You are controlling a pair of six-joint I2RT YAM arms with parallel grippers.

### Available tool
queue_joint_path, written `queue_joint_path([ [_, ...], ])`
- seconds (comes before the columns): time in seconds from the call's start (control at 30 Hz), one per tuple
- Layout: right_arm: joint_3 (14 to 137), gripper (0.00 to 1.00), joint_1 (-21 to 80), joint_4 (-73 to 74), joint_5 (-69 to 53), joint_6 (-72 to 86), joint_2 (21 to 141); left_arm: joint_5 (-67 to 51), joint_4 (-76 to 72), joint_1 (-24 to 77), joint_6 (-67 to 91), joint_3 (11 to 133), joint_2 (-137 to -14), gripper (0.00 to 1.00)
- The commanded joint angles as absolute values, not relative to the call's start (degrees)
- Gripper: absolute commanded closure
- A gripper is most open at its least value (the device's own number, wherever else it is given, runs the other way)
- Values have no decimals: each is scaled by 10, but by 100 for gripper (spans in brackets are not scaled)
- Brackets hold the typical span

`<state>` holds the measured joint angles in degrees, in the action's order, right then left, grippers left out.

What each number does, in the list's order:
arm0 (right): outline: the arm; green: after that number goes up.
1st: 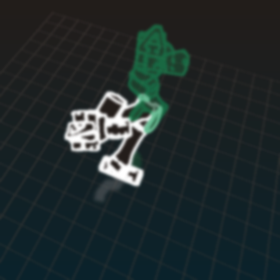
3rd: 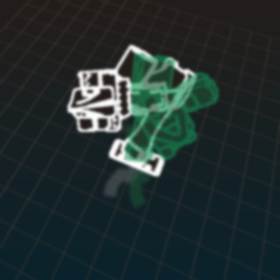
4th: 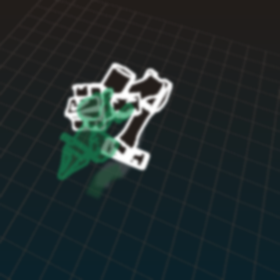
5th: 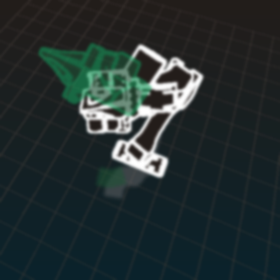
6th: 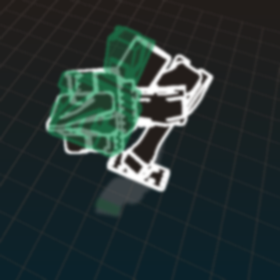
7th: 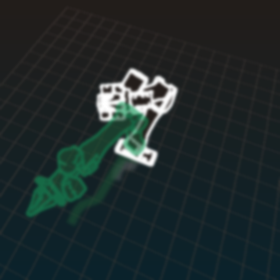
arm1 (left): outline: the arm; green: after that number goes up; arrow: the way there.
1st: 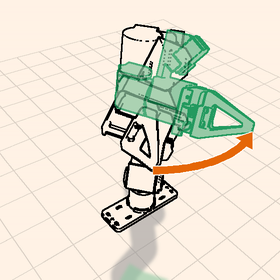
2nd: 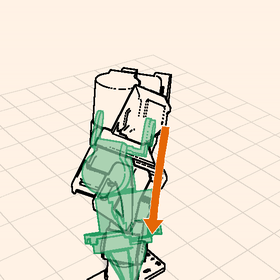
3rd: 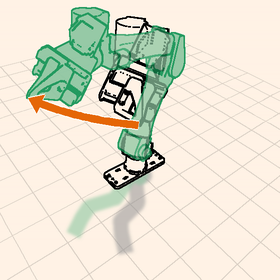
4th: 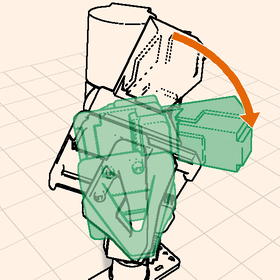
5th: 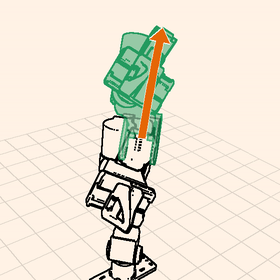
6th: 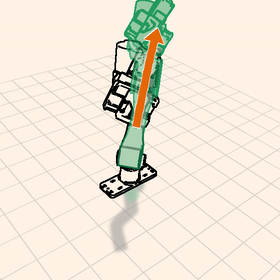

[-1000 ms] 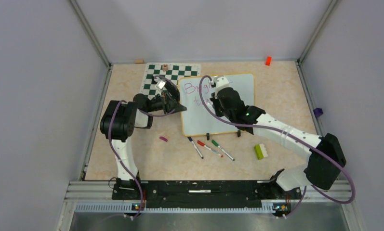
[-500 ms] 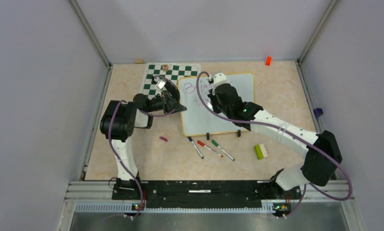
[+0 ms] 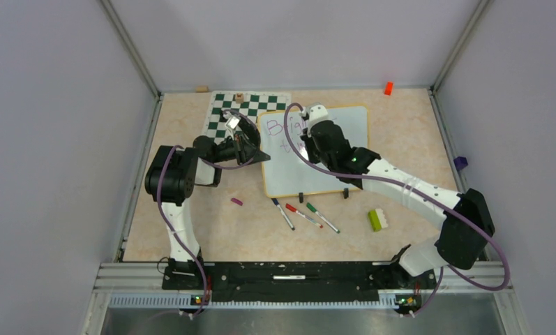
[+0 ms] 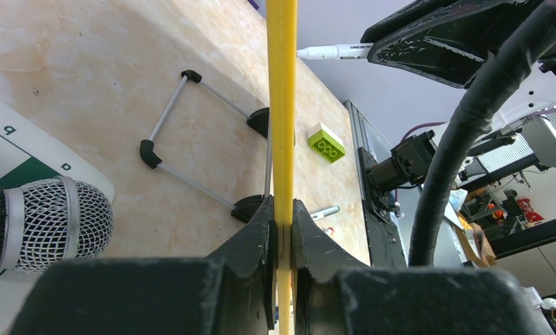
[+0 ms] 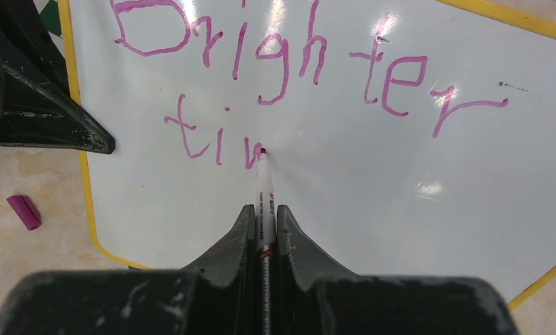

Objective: Write a sentence on the whiteboard

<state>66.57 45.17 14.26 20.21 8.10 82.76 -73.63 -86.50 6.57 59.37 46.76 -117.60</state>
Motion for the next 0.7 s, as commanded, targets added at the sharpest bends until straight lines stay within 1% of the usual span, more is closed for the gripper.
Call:
queue_joint_path([
  [0.0,679,100,435,141,244,74,814,-736,-928,68,595,475,-1165,100],
  [0.47,655,100,434,147,240,81,799,-735,-928,68,595,474,-1164,100],
  [0.67,626,100,434,150,210,95,791,-736,-928,68,594,474,-1164,100],
])
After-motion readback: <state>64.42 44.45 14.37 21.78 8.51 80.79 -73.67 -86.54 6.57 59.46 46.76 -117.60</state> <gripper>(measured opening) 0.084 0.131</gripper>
